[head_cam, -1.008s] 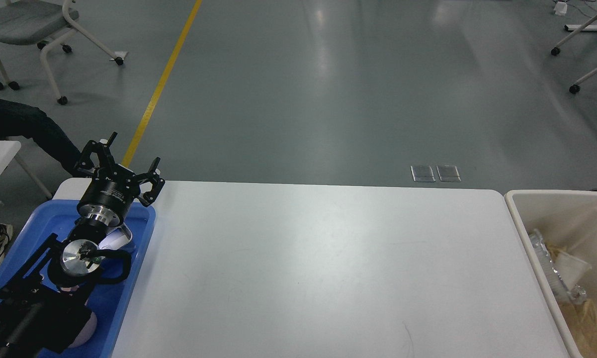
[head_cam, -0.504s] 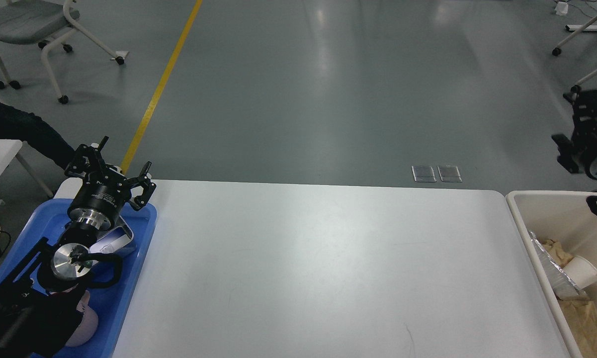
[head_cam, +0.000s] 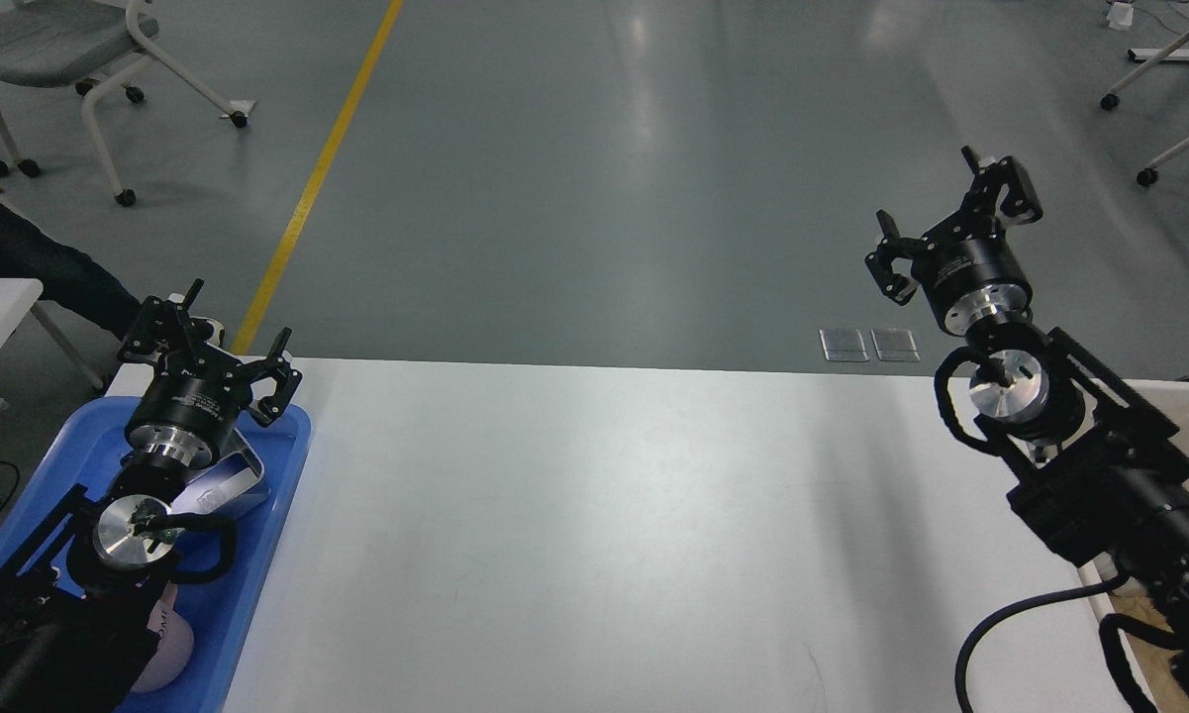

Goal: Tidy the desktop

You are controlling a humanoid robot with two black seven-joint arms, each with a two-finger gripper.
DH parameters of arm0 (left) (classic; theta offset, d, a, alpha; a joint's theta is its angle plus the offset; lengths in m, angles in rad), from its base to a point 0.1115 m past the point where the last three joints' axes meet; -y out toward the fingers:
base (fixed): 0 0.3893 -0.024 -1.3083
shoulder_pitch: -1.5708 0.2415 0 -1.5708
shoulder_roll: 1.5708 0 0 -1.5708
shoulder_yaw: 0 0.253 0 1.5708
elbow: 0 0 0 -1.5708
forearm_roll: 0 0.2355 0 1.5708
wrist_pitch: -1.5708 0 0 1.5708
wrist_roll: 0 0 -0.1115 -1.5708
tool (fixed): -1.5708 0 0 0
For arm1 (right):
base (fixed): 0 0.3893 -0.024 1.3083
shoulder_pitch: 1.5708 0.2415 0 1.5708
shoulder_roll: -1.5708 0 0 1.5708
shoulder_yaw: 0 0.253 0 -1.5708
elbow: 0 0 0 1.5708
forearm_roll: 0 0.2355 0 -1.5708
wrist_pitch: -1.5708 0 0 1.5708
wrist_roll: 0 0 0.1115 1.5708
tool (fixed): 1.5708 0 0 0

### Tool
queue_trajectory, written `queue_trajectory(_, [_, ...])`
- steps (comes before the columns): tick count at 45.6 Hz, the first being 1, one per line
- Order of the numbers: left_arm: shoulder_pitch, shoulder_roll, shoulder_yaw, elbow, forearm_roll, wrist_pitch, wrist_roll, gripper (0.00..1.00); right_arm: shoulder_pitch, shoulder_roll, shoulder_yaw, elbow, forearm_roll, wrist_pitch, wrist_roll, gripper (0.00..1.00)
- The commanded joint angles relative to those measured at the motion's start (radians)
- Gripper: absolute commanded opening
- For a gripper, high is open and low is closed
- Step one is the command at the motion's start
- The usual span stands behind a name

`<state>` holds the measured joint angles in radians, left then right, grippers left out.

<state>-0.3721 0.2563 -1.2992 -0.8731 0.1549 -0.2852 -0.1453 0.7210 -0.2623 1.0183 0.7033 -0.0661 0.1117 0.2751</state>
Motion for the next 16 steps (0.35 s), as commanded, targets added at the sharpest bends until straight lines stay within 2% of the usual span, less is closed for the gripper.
queue_trajectory(1, [0.015, 0.001, -0.003, -0.003, 0.000, 0.000, 0.001, 0.96, -0.092, 0.040, 0.023, 0.041, -0.001, 0.040, -0.004, 1.00])
queue_trajectory(6, [0.021, 0.003, -0.003, -0.003, 0.000, 0.000, 0.001, 0.96, -0.132, 0.040, 0.055, 0.104, -0.001, 0.040, -0.002, 1.00])
queue_trajectory(16, [0.021, 0.000, -0.005, -0.004, 0.000, -0.002, 0.001, 0.96, -0.172, 0.040, 0.123, 0.114, -0.001, 0.040, -0.004, 1.00])
